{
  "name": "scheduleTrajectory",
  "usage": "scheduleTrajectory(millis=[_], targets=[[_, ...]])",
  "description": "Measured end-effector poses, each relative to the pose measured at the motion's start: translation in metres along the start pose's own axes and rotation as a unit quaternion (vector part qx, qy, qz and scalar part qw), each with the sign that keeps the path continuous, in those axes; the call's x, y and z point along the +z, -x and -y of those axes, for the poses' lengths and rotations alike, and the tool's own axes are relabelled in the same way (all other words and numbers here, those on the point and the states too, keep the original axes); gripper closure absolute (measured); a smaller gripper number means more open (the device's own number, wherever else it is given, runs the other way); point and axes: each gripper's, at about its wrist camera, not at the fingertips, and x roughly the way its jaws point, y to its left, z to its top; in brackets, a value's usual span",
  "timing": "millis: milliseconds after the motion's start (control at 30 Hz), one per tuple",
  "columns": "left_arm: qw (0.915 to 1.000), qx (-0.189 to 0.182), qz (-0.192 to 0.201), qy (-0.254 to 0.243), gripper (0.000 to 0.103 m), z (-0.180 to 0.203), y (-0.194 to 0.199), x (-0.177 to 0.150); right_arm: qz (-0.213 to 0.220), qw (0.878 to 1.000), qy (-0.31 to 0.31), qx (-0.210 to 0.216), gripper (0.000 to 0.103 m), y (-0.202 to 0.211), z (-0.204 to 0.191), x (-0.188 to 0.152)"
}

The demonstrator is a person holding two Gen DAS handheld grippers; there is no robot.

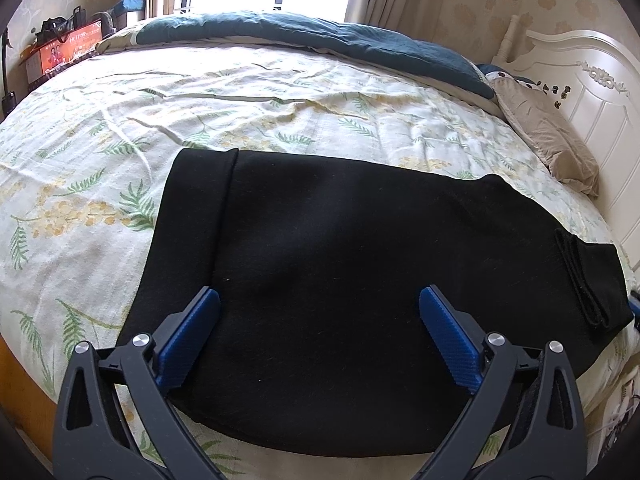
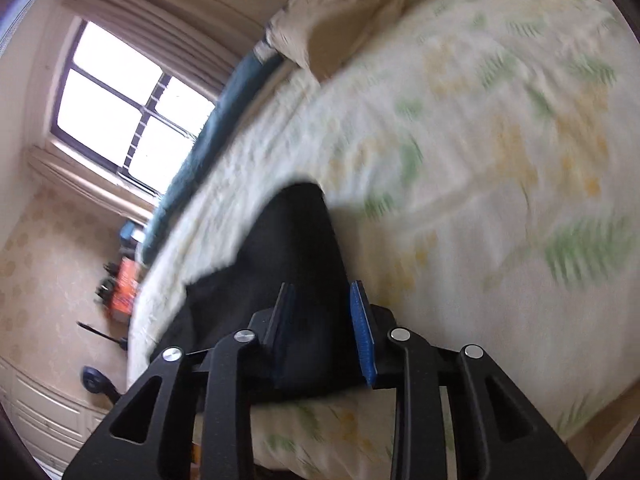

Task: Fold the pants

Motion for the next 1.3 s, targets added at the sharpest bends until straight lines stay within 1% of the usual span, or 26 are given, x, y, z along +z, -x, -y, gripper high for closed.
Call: scheduleTrajectory(millis=[33,100,133,233,267,300,433,567,767,833,900,967,1033,1067,1100,1167,1267,1300], targets=[[1.0000,0.000,0.000,-0.001,0.003,0.000,0.000,0.000,-0.003,1.000,-0.001,0.009,0.070,-0.003,0.000,0.009],[1.0000,0.000,0.001,-0.002,0.003,0.001,-0.001,-0.001,-0.011,1.000,0.007,0.011,0.063,-0.016,-0.003,0.029],[1.0000,0.001,0.001,-0.004,0.003,0.001,-0.001,-0.001,-0.020,1.000,0.008,0.009,0.063,-0.027,-0.004,0.039],[1.0000,0.002,0.002,-0.006,0.003,0.002,-0.001,-0.002,-0.036,0.999,0.001,0.007,0.063,-0.051,-0.002,0.056],[1.0000,0.002,0.002,-0.006,0.003,0.002,-0.001,-0.002,-0.041,0.999,0.002,0.003,0.063,-0.058,-0.001,0.059],[1.0000,0.002,0.002,-0.006,0.003,0.002,-0.001,-0.002,-0.046,0.999,0.004,-0.011,0.063,-0.068,-0.001,0.063],[1.0000,0.002,0.002,-0.007,0.003,0.002,-0.001,-0.003,-0.058,0.998,-0.001,-0.040,0.065,-0.083,0.004,0.061],[1.0000,0.003,0.003,-0.009,0.003,0.002,0.000,-0.003,-0.054,0.996,0.022,-0.071,0.068,-0.084,-0.002,0.053],[0.9999,0.004,0.003,-0.009,0.003,0.002,0.000,-0.004,-0.048,0.996,0.030,-0.074,0.067,-0.084,-0.004,0.051],[0.9999,0.003,0.003,-0.009,0.003,0.002,0.000,-0.004,-0.042,0.995,0.033,-0.089,0.066,-0.078,-0.014,0.051],[0.9999,0.003,0.003,-0.009,0.003,0.002,0.000,-0.004,-0.016,0.990,0.063,-0.123,0.065,-0.066,-0.036,0.049],[0.9999,0.003,0.003,-0.009,0.003,0.003,0.000,-0.004,0.007,0.980,0.118,-0.159,0.065,-0.055,-0.071,0.039],[0.9999,0.003,0.003,-0.010,0.003,0.003,0.000,-0.004,0.014,0.976,0.151,-0.155,0.062,-0.051,-0.098,0.027],[0.9999,0.003,0.003,-0.009,0.003,0.003,0.000,-0.004,0.015,0.974,0.171,-0.146,0.054,-0.051,-0.115,0.015],[0.9999,0.003,0.003,-0.009,0.003,0.003,0.000,-0.004,0.013,0.973,0.182,-0.141,0.044,-0.053,-0.124,0.008],[0.9999,0.003,0.003,-0.010,0.003,0.003,0.001,-0.005,0.003,0.968,0.209,-0.136,0.042,-0.062,-0.143,-0.012],[1.0000,0.002,0.003,-0.009,0.003,0.003,0.001,-0.005,-0.025,0.960,0.243,-0.136,0.042,-0.083,-0.165,-0.047],[1.0000,0.001,0.003,-0.009,0.003,0.003,0.001,-0.005,-0.038,0.958,0.251,-0.129,0.042,-0.093,-0.171,-0.060]])
